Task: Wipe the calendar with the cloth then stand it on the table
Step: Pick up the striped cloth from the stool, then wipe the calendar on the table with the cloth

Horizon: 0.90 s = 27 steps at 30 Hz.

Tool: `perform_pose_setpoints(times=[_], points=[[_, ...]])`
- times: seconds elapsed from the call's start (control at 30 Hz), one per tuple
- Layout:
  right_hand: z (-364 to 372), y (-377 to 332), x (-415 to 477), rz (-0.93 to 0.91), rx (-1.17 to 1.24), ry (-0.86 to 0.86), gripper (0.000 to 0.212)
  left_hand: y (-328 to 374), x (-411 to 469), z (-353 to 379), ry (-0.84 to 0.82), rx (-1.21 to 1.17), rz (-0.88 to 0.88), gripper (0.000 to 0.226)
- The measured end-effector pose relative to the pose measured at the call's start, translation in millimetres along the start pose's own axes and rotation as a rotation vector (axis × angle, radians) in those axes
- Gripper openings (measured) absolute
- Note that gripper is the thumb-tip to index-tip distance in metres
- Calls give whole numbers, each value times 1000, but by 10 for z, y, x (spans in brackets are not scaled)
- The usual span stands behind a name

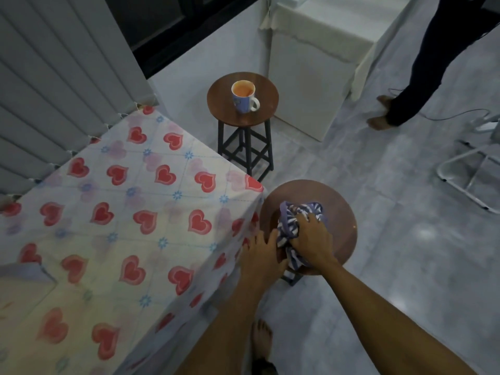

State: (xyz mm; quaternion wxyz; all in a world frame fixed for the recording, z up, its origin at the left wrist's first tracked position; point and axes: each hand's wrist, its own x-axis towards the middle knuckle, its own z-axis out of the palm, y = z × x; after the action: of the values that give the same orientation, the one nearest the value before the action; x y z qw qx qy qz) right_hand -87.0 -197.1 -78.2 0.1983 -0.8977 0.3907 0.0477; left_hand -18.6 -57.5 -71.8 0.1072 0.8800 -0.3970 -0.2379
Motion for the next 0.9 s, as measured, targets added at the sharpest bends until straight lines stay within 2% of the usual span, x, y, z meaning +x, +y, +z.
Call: perform_pose_setpoints(times=[0.07, 0.13, 0.27, 0.43, 0.5, 0.67, 0.77, 0.9], points=[[-80, -106, -72, -18, 74, 40, 52, -4, -51, -128, 36, 8, 2, 77], [-186, -287, -135, -54, 140, 54, 50, -60, -97, -302, 144, 2, 8, 75], [-474, -863, -214, -142, 172, 66, 51, -368, -307, -726, 166, -4, -108, 75], [-638, -1884, -408, -360, 160, 25, 63, -991, -941, -1207, 358, 59, -281, 76], [-580, -2342, -572, -428, 154, -7, 68, -1331, -1260, -1371, 379, 42, -372, 79], [-259, -3324, -1089, -634, 221, -49, 63, -2259, -2130, -1714, 467, 4, -634, 77], [-30, -3803, -1397, -719, 250, -65, 61, -2810, -2664, -1797, 485, -3, -765, 84], [285, -4329, -1744, -728, 259, -111, 65, -3493, -3235, -1865, 499, -36, -857, 88]])
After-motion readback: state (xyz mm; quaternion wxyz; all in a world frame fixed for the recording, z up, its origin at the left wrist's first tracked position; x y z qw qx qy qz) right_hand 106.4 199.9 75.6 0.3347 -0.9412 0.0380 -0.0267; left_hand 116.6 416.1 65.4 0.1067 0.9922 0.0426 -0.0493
